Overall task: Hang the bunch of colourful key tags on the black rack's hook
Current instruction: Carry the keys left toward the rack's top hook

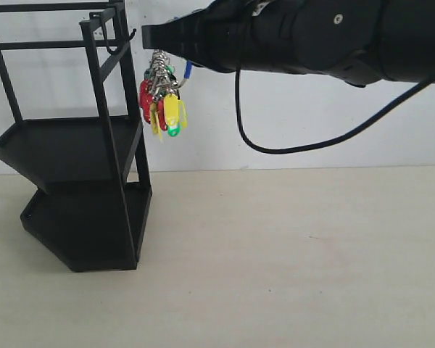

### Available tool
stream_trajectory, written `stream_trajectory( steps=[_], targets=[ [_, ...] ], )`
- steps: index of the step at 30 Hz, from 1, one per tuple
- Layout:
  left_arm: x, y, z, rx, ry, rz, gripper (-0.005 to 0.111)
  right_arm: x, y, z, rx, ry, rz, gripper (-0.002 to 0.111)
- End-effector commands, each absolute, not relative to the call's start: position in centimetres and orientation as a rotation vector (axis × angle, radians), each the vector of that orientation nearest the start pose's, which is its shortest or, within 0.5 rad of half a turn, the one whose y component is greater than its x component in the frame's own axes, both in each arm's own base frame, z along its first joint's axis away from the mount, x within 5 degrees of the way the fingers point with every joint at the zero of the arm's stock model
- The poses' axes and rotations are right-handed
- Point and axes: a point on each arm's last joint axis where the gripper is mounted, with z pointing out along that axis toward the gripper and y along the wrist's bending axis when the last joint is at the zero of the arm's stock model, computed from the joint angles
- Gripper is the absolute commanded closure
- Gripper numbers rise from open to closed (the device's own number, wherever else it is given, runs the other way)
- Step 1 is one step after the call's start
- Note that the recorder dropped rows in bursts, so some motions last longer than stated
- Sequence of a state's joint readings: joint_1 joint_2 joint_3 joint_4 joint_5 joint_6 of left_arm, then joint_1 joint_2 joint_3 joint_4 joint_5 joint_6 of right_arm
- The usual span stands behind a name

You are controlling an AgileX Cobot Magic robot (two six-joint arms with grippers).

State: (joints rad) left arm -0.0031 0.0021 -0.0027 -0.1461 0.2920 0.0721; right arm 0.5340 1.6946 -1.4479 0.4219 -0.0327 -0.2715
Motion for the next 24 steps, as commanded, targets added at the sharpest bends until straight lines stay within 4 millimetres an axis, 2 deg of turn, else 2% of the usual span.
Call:
stream_trajectory(
  steps=[1, 4, 14, 24],
  targets=[
    [5.5, -0.4, 18.8, -0.024, 1.766, -0.079, 0.102, 35.8, 22.5, 38.2, -0.360, 1.609, 0.487, 0.108],
    [5.5, -0.4, 18.8, -0.024, 1.766, -0.079, 0.102, 36.1, 23.3, 38.3, -0.381, 1.593, 0.482, 0.108],
    [5.5, -0.4, 18.8, -0.024, 1.766, -0.079, 0.102, 36.9, 23.7, 37.5, -0.400, 1.595, 0.459, 0.108],
    [5.5, -0.4, 18.8, -0.024, 1.766, -0.079, 0.102, 36.1, 24.9, 37.6, -0.436, 1.570, 0.465, 0.108]
  ],
)
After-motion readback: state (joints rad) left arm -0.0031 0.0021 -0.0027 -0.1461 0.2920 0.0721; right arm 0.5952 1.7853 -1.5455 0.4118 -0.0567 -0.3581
